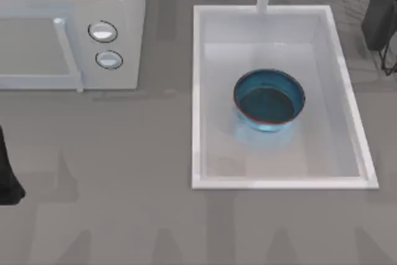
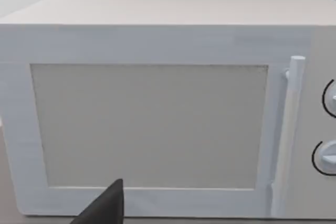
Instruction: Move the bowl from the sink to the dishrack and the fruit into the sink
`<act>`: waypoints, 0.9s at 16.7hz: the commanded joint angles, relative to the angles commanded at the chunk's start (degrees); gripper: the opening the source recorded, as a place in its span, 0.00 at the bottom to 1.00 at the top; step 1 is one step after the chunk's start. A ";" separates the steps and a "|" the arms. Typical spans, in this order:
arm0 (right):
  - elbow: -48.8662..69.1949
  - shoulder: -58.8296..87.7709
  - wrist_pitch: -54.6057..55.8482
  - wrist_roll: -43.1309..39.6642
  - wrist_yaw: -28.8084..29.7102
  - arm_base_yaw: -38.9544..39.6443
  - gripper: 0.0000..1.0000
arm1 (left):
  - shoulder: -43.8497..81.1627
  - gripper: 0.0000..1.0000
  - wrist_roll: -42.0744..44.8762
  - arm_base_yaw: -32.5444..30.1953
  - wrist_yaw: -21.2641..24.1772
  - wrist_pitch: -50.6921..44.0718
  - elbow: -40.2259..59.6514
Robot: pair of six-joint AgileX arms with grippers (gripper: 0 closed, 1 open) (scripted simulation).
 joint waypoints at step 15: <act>47.98 49.14 -20.30 4.88 3.24 7.57 1.00 | 0.00 1.00 0.00 0.00 0.00 0.00 0.00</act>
